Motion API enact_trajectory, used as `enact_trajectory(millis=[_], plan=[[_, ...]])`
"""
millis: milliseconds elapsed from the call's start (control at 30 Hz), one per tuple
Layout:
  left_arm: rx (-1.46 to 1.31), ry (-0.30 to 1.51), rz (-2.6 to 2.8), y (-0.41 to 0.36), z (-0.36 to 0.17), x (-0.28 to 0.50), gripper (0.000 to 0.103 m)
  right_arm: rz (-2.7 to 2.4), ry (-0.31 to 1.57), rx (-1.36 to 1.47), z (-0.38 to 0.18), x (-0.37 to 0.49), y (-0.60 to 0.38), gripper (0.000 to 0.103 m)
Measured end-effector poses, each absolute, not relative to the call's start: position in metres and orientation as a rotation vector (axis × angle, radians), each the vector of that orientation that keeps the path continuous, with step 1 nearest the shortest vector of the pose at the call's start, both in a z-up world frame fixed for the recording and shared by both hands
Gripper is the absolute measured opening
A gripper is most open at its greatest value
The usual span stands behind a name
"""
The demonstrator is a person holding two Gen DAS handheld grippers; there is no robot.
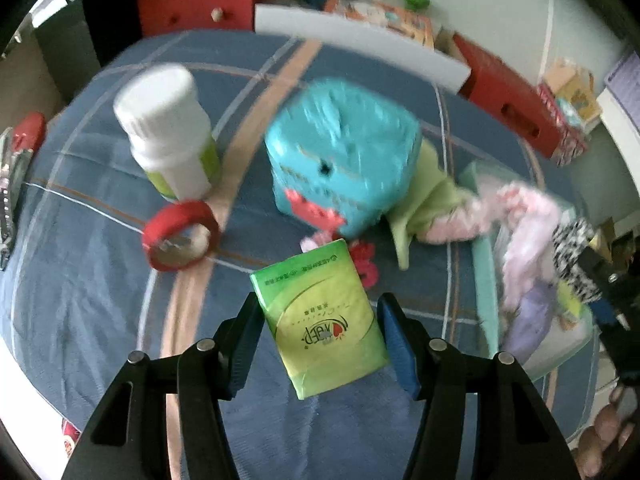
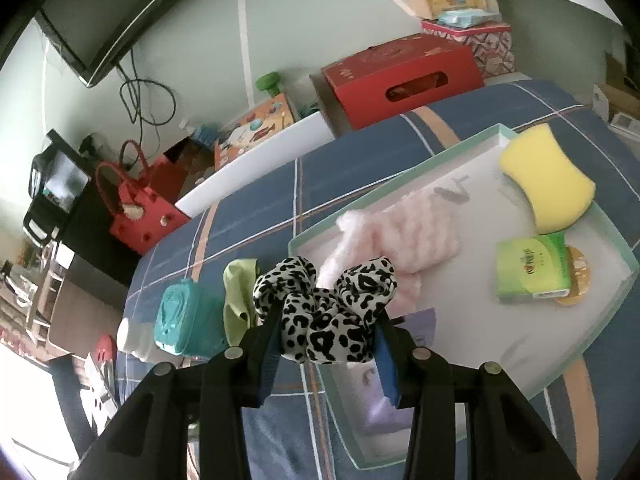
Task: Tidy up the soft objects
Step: 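Carry the scrunchie and green tissue pack over the white tray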
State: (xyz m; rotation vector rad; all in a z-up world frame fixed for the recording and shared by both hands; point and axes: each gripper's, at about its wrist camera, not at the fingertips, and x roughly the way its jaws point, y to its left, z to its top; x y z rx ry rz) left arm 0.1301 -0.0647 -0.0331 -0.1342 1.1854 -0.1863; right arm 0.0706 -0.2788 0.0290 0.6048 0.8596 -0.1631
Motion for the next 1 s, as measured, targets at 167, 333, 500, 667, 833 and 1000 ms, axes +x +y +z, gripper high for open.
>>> enact_trajectory(millis=[167,333,500,667,833,1000], plan=[[-0.131,1.085,-0.194,-0.057,-0.005,0.128,0.060,-0.222,0.834,0.625,0.032,0.065,-0.295,0.044],[-0.080,1.018,-0.280,-0.058,0.007,0.121,0.060,-0.327,0.803,0.630,0.036,0.054,-0.316,0.044],[-0.020,0.983,-0.379,-0.074,0.016,0.118,0.060,-0.391,0.779,0.667,0.037,0.042,-0.341,0.044],[0.027,0.967,-0.451,-0.098,0.024,0.115,0.060,-0.474,0.768,0.704,0.034,0.028,-0.369,0.044],[0.103,0.987,-0.510,-0.133,0.029,0.117,0.060,-0.530,0.762,0.746,0.029,0.017,-0.391,0.044],[0.197,0.954,-0.570,-0.180,0.033,0.120,0.060,-0.542,0.774,0.768,0.022,0.015,-0.400,0.044]])
